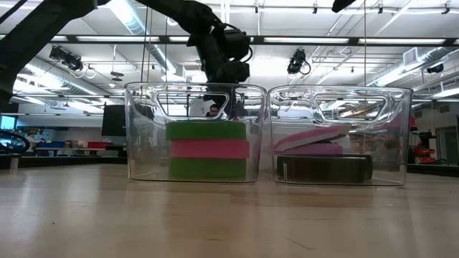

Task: Pick and place Stapler, Stapler remover, tape
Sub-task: Put the black staple remover into the white bin, then return to Home Position

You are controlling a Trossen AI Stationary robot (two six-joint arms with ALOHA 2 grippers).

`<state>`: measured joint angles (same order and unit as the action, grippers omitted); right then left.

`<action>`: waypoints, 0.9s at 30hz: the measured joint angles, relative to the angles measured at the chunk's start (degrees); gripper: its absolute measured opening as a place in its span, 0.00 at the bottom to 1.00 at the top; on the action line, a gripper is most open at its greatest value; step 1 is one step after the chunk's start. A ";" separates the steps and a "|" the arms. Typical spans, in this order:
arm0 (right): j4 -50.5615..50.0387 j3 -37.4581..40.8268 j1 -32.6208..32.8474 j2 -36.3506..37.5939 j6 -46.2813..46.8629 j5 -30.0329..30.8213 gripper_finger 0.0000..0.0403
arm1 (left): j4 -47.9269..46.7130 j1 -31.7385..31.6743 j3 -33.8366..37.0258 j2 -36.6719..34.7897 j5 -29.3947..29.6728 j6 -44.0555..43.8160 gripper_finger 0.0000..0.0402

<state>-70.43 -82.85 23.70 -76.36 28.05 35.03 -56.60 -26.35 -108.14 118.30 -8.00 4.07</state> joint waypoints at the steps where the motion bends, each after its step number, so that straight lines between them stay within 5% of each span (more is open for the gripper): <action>1: 0.19 0.00 0.00 0.00 0.02 0.04 0.24 | 0.73 0.02 0.75 0.00 -0.37 0.43 0.10; 7: 0.98 0.00 0.02 0.00 -0.07 1.98 0.24 | 4.94 0.06 2.83 -0.01 -3.93 1.58 0.10; 11: 1.00 0.00 0.01 0.00 -0.04 1.99 0.24 | 5.74 0.22 2.82 -0.07 -0.13 0.83 0.11; 19: 0.99 0.04 0.00 0.00 -0.02 1.99 0.24 | 5.84 0.53 2.82 -0.07 1.15 -0.83 0.37; 27: 0.96 0.07 0.00 0.00 -0.02 2.01 0.24 | 1.65 0.60 2.82 -1.36 -0.08 -2.09 0.43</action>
<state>-69.47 -82.78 23.70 -76.36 28.03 37.04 -54.95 -25.75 -105.32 116.94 -8.08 1.98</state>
